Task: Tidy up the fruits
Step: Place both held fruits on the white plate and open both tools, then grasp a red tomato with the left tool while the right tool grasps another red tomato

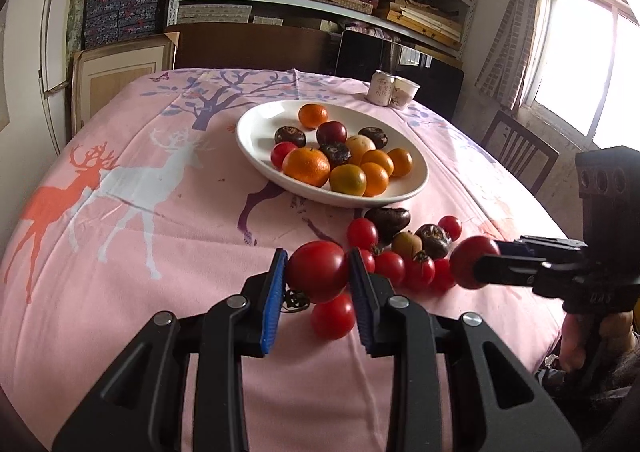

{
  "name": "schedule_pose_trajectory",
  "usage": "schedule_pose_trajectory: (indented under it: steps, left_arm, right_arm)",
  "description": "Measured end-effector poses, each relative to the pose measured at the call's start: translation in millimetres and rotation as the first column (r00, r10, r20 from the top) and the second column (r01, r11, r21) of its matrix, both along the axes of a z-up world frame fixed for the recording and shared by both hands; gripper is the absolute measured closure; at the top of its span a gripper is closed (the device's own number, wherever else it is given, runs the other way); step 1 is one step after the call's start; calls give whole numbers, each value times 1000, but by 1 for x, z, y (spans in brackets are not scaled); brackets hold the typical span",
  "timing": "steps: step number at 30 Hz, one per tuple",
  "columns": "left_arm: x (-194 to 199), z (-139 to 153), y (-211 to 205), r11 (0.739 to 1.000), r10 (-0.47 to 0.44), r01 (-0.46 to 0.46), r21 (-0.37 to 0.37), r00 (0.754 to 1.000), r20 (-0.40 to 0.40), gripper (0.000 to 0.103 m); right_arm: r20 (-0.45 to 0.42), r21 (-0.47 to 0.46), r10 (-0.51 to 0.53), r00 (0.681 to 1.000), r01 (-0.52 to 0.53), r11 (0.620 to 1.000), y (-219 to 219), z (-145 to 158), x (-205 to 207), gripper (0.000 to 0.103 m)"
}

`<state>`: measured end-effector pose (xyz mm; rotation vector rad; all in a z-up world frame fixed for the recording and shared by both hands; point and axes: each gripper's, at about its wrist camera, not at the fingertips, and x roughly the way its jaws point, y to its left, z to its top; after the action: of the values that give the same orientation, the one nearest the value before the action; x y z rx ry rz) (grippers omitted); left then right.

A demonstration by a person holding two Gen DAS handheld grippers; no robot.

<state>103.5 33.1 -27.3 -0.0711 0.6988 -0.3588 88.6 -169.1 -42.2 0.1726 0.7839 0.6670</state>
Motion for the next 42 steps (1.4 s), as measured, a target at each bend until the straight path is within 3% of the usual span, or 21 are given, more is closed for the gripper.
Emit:
schedule_pose_trajectory:
  steps: [6,13,14,16,18,22,27,32,33,34,36,42]
  left_arm:
    - [59,30,-18,999,-45,46,-1,999,25,73]
    - [147,30,-52,998,-63,64,23,998,-31,72]
    - [155,27,-55,998,-59,60,32,998,-39,70]
    - [164,24,-55,999,-43,44,20,998,-54,48]
    - [159,24,-50,999,-34,34,1,998,-47,42]
    - [128,23,-37,999,-44,44,14,998,-35,40]
    - [64,15,-26,992,-78,81,101,996,-32,34]
    - [17,-11,-21,977,-92,107,184,992,-89,34]
    - [13,-17,-21,975,-94,112,193,990,-100,41]
    - [9,-23,-21,973,-94,116,200,989,-113,54]
    - [5,-31,-22,977,-112,133,167,985,-131,57]
    - [-7,-47,-39,967,-148,172,188,980,-137,63]
  right_arm:
    - [12,30,-100,995,99,995,-25,33,69,65]
    - [-18,-22,-239,971,238,971,-36,20,157,63]
    - [-22,-23,-253,967,253,967,-36,17,164,61]
    - [-25,9,-259,966,259,966,-40,17,167,54]
    - [14,20,-246,969,246,969,-39,22,156,45]
    - [56,-24,-231,971,233,972,-39,24,128,44]
    - [53,-74,-217,975,220,973,-52,11,87,44]
    - [32,-114,-207,978,209,971,-60,-8,58,44]
    - [33,-120,-206,978,208,971,-59,-11,54,44]
    - [32,-119,-206,978,208,971,-60,-14,50,44]
    - [19,-105,-213,977,214,971,-63,-18,46,44]
    - [2,-98,-224,975,223,970,-68,-20,41,45]
